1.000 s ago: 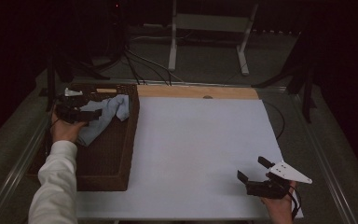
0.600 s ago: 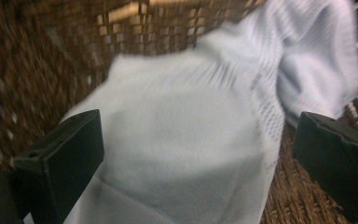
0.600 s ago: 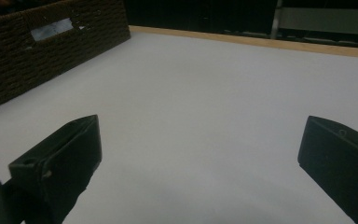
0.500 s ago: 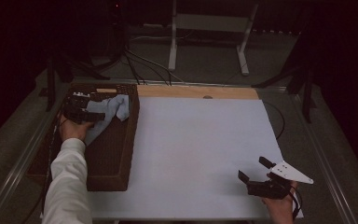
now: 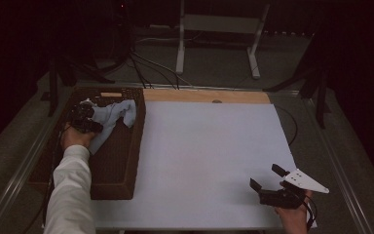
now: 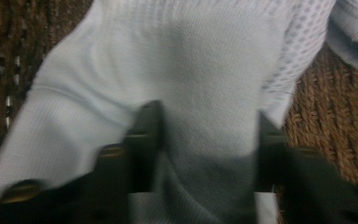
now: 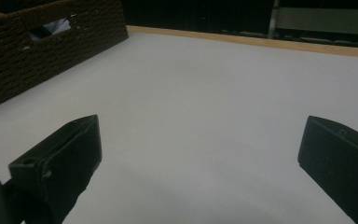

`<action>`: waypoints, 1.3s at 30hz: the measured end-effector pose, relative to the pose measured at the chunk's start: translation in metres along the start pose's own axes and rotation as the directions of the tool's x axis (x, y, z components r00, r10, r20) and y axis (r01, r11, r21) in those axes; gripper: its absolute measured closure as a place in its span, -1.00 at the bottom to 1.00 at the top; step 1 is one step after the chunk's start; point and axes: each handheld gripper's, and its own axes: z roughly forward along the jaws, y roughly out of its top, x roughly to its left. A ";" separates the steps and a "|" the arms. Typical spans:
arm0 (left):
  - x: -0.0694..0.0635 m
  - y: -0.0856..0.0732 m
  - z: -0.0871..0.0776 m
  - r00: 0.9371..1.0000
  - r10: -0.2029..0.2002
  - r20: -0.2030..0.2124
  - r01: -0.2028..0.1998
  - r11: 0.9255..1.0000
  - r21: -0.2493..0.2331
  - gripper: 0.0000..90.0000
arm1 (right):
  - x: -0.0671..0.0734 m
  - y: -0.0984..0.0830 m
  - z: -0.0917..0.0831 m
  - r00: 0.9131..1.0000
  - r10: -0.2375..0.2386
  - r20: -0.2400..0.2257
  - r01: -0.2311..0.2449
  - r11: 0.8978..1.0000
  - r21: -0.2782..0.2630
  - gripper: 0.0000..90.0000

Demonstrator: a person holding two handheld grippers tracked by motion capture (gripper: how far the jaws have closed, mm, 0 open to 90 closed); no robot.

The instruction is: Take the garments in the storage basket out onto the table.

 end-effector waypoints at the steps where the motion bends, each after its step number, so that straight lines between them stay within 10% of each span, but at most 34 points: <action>1: 0.001 0.000 -0.003 1.000 0.009 0.006 -0.009 1.000 -0.001 0.49 | 0.000 0.000 0.000 1.000 0.001 0.002 -0.001 1.000 0.000 -1.00; 21: 0.004 -0.023 -0.055 0.994 -0.011 0.105 0.029 0.985 -0.168 0.69 | 0.004 0.000 0.000 1.000 -0.005 -0.007 0.005 1.000 -0.001 -1.00; 29: 0.005 -0.027 -0.078 0.978 -0.041 0.203 0.097 0.957 -0.273 0.69 | 0.004 0.000 0.000 1.000 -0.008 -0.009 0.009 1.000 0.008 -1.00; 39: 0.001 -0.028 -0.094 0.978 -0.015 0.208 0.081 0.947 -0.310 0.69 | 0.004 0.002 -0.001 1.000 0.012 -0.014 -0.012 1.000 0.019 -1.00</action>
